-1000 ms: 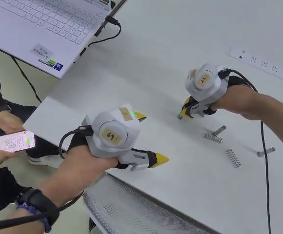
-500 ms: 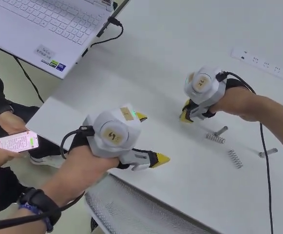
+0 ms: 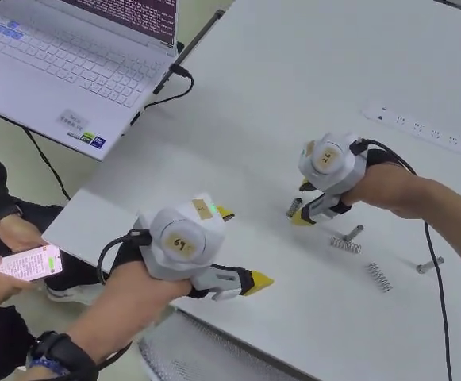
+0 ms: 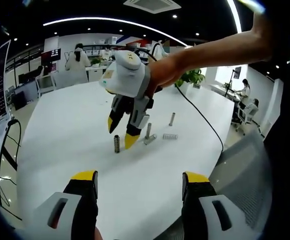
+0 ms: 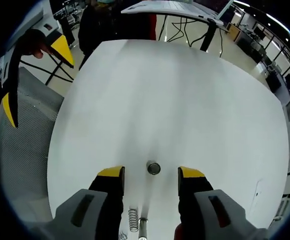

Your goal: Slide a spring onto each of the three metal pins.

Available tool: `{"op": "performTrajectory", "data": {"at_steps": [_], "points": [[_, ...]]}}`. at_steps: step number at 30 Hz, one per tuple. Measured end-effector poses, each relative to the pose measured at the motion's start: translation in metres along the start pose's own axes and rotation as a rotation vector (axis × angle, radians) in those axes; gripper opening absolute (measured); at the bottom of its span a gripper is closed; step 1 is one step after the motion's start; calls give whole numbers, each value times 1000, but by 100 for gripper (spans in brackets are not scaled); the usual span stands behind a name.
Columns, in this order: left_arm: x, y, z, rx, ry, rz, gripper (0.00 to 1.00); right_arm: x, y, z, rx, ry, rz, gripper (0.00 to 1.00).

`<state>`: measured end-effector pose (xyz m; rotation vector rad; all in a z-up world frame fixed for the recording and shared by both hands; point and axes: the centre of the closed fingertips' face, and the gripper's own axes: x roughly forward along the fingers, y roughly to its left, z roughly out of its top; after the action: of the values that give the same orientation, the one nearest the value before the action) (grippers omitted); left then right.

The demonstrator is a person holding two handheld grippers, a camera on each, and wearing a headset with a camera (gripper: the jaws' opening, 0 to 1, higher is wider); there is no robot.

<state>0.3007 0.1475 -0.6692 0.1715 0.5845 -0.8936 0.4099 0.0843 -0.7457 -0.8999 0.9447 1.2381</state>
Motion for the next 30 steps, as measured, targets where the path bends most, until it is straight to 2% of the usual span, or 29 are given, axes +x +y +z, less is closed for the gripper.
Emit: {"op": "performTrajectory", "data": {"at_steps": [7,16,30], "points": [[-9,3,6,3,-11,27,65,-11,0,-10,26,-17,-37,41],[-17,6,5,-11,-19,51,65,-31,4,-14,66,-60,-86,41],[-22,2,10,-8,-29,66,65,-64,22,-31,158,-157,-190,42]]}}
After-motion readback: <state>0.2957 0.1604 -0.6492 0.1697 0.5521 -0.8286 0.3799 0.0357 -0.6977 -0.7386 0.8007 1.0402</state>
